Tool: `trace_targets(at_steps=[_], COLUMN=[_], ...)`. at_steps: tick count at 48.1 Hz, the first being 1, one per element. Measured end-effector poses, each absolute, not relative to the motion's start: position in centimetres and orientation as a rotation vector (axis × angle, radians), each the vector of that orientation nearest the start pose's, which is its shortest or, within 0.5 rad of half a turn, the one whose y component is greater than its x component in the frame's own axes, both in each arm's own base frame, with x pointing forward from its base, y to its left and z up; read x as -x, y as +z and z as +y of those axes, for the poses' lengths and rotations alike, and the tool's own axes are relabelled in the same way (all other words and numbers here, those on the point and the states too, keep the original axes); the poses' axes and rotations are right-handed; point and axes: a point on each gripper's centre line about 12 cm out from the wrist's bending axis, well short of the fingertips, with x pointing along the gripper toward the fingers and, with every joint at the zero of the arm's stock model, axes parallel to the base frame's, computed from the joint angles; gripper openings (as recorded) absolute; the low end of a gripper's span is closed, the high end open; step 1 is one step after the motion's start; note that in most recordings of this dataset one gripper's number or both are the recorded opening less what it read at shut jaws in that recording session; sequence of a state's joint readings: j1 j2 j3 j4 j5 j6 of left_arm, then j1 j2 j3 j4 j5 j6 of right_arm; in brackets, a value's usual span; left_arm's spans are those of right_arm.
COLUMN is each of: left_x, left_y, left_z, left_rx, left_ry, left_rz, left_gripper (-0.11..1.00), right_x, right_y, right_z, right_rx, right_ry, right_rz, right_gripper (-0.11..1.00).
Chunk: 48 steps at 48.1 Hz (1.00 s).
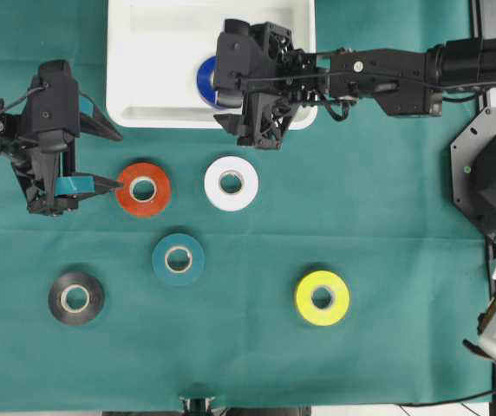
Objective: Put the tape alternately from left to right into the white case.
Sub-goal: 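Release the blue roll and move the right gripper over the white roll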
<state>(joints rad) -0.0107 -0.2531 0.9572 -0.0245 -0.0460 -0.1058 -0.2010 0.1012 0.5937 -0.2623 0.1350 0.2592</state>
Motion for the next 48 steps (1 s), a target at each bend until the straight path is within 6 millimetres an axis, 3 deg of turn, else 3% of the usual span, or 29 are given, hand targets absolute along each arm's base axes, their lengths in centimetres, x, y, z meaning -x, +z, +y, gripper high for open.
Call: trace_targets(at_steps=[14, 33, 48], left_x=[-30.5, -30.5, -30.5], left_y=[16.6, 16.6, 16.6], left_z=[-0.3, -0.3, -0.3], left_rx=[0.122, 0.122, 0.122], left_ry=[0.034, 0.034, 0.034], left_rz=[0.658, 0.656, 0.656], left_gripper=[0.93, 0.93, 0.93], right_x=[-38.7, -37.1, -35.9], right_y=[16.0, 16.1, 15.8], right_z=[-4.8, 0.1, 0.9], right_rx=[-0.029, 0.022, 0.026], right_ry=[-0.140, -0.020, -0.001], right_rz=[0.784, 0.793, 0.802], right_gripper=[0.83, 0.83, 0.83])
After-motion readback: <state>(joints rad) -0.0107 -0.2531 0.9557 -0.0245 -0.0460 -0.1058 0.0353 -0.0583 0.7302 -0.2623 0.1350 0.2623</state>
